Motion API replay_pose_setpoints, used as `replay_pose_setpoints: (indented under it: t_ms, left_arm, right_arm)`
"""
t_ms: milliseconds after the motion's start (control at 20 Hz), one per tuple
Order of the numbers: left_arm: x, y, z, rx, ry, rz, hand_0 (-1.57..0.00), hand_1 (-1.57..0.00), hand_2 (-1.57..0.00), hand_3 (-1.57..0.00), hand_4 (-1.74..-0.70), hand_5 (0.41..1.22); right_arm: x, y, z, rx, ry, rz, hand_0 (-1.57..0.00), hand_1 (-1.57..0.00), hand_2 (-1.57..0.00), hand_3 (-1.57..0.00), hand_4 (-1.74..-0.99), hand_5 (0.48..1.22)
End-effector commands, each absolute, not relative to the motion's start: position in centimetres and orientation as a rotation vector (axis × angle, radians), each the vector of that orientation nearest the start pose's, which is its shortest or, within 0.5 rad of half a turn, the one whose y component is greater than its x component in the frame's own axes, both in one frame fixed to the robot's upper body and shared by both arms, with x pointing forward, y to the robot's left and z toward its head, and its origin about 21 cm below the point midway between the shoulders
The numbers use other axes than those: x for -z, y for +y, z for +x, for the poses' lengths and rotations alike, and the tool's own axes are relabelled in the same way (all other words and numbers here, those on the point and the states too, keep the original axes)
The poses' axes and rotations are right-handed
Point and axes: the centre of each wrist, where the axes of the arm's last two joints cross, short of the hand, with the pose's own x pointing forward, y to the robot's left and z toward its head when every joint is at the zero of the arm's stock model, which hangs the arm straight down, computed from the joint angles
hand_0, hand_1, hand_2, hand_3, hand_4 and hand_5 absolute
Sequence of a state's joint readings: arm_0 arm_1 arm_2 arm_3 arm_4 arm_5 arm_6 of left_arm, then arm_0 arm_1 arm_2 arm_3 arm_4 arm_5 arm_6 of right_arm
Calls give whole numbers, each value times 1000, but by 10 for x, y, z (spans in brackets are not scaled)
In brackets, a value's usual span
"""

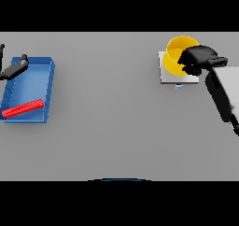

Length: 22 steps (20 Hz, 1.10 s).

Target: Pick up the red beaker and tilt it to pour out 1 green nut into yellow bowl. Pick up the yellow bowl and place it on the metallic measuring scale.

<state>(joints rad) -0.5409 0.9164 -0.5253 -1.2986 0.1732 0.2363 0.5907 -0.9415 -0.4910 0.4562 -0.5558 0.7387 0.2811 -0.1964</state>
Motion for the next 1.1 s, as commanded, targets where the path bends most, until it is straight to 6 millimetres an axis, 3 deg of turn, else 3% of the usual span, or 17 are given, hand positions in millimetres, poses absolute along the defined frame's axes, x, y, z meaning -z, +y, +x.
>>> replay_pose_setpoints:
  t_ms: [0, 100, 200, 250, 300, 350, 450, 600, 800, 1050]
  left_arm:
    - [-130, 328, 343, 521, -1055, 772, 1, 1, 1, 1, -805, 728]
    - [-131, 327, 346, 518, -1053, 771, 1, 1, 1, 1, -806, 734]
    - [-126, 325, 344, 523, -1059, 758, 1, 1, 1, 1, -811, 740]
    - [-129, 325, 346, 523, -1059, 758, 1, 1, 1, 1, -813, 745]
    - [-130, 324, 348, 520, -1058, 759, 1, 1, 1, 1, -812, 745]
    - [-125, 324, 348, 526, -1048, 763, 1, 1, 1, 1, -812, 744]
    - [-126, 322, 348, 517, -1043, 763, 1, 1, 1, 1, -812, 745]
    - [-126, 319, 352, 527, -1046, 765, 1, 1, 1, 1, -806, 738]
    - [-125, 320, 351, 521, -1046, 753, 1, 1, 1, 1, -812, 736]
    - [-127, 325, 353, 508, -1045, 755, 1, 1, 1, 1, -821, 734]
  right_arm:
    - [-89, -269, 443, -1604, -1051, -688, -1571, -1475, -1567, -1510, -1727, 1221]
    - [-88, -268, 445, -1603, -1068, -675, -1548, -1420, -1568, -1481, -1721, 1221]
    - [-88, -271, 447, -1582, -1052, -662, -1536, -1411, -1569, -1165, -1728, 1221]
    - [-87, -269, 448, -1575, -1044, -647, -1543, -1443, -1496, -1022, -1659, 1221]
    - [-88, -271, 448, -1566, -1034, -639, -1525, -1350, -1348, -907, -1596, 1134]
    - [-91, -273, 449, -1558, -1034, -642, -1219, -1083, -1132, -824, -1548, 1053]
    - [-90, -275, 450, -1562, -1024, -626, -780, -692, -810, -711, -1470, 928]
    - [-89, -270, 451, -1576, -1009, -602, -399, -354, -518, -604, -1410, 821]
    - [-85, -272, 451, -1615, -1002, -591, -163, -144, -288, -475, -1356, 755]
    - [-85, -272, 454, -1639, -979, -589, -53, -47, -115, -348, -1308, 733]
